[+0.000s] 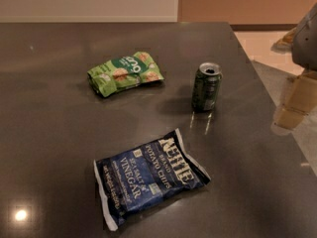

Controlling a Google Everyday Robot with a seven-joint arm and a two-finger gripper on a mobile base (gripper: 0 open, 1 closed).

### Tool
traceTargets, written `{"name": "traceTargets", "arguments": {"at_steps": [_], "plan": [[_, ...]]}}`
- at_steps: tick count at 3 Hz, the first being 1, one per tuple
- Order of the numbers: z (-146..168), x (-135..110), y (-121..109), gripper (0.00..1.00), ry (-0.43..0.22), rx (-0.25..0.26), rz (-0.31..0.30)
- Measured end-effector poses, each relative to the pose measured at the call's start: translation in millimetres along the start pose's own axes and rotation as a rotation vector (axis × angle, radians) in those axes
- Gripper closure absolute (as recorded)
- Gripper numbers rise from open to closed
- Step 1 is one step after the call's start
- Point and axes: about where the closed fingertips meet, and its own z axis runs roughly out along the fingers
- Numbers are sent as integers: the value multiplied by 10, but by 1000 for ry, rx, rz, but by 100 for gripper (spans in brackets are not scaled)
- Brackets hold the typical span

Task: Pick blue chip bag

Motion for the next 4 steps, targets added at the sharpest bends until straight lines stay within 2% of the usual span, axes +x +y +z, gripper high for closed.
{"name": "traceTargets", "arguments": {"at_steps": [1,2,3,4], "plan": [[0,0,0,0,0,0,0],[-13,-71,52,0,-26,-17,-48],[33,-284,227,0,-65,-44,-145],[186,-578,491,0,-94,-82,-267]]}}
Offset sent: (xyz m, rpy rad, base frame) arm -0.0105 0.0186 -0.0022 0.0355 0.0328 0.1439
